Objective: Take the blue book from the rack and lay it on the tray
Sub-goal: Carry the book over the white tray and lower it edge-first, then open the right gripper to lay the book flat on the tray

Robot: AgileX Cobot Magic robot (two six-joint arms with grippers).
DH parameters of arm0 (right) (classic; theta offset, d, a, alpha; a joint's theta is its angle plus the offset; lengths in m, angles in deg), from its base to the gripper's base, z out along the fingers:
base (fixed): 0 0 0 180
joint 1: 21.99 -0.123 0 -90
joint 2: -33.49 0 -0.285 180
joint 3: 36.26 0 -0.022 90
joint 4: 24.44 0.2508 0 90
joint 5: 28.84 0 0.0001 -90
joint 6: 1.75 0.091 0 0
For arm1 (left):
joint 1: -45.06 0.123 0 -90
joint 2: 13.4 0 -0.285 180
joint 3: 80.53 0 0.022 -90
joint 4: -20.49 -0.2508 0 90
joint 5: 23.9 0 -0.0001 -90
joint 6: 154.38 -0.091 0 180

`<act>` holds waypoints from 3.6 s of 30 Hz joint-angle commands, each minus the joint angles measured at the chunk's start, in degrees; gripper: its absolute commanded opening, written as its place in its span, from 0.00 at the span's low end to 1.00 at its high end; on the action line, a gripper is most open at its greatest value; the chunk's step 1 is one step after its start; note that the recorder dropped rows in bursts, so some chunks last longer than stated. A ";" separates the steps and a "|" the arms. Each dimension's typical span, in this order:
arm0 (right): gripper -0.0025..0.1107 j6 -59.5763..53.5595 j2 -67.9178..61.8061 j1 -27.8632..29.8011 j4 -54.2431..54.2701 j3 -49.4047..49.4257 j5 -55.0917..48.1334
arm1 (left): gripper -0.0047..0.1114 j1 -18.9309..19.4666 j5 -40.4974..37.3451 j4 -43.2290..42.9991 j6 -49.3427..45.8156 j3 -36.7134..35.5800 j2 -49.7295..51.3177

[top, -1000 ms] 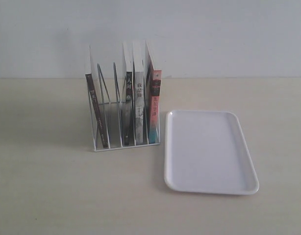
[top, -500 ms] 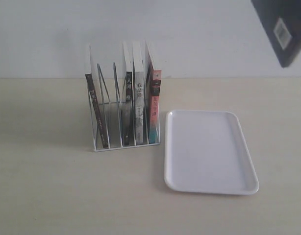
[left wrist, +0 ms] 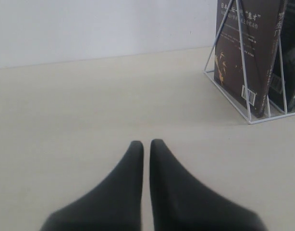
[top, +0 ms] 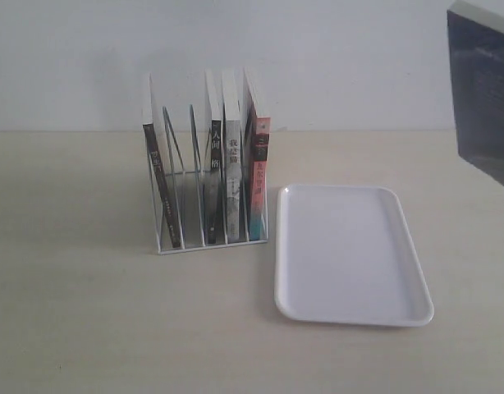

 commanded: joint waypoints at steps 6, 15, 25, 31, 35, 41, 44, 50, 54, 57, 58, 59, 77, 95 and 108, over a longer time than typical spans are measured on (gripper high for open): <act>0.02 -20.17 -1.91 0.00 -1.48 6.53 15.47 | 0.08 0.11 0.91 0.14 -0.13 0.19 -0.18; 0.02 -40.51 -7.70 0.00 -1.27 19.46 37.43 | 0.08 0.11 0.91 0.14 -0.13 0.19 -0.18; 0.02 -36.66 -9.74 5.09 -1.97 29.48 57.77 | 0.08 0.11 0.91 0.14 -0.13 0.19 -0.18; 0.02 -34.88 -9.99 10.42 -1.97 29.48 62.05 | 0.08 0.11 0.91 0.14 -0.13 0.19 -0.18; 0.02 -34.88 -12.14 12.76 -1.97 29.48 63.72 | 0.08 0.11 0.91 0.14 -0.13 0.19 -0.18; 0.02 -35.27 -17.58 13.74 -1.97 29.48 68.12 | 0.08 0.11 0.91 0.14 -0.13 0.19 -0.18; 0.02 -35.95 -20.42 13.74 -1.97 29.48 69.06 | 0.08 0.11 0.91 0.14 -0.13 0.19 -0.18; 0.02 -36.20 -24.38 13.74 -1.97 29.48 70.95 | 0.08 0.11 0.91 0.14 -0.13 0.19 -0.18; 0.02 -36.53 -25.47 13.74 -1.97 29.48 71.50 | 0.08 0.11 0.91 0.14 -0.13 0.19 -0.18; 0.02 -38.01 -26.17 14.31 -1.97 29.48 71.39 | 0.08 0.11 0.91 0.14 -0.13 0.19 -0.18; 0.02 -38.01 -26.41 14.91 -1.97 29.48 71.50 | 0.08 0.11 0.91 0.14 -0.13 0.19 -0.18; 0.02 -38.01 -26.69 15.90 -1.97 29.34 71.50 | 0.08 0.11 0.91 0.14 -0.13 0.19 -0.18; 0.43 -27.91 -27.13 18.40 -1.55 26.01 70.75 | 0.08 0.11 0.91 0.14 -0.13 0.19 -0.18; 0.47 0.16 -21.46 18.13 -1.29 26.01 64.85 | 0.08 0.11 0.91 0.14 -0.13 0.19 -0.18; 0.47 9.01 -13.55 18.13 5.44 26.01 61.44 | 0.08 0.11 0.91 0.14 -0.13 0.19 -0.18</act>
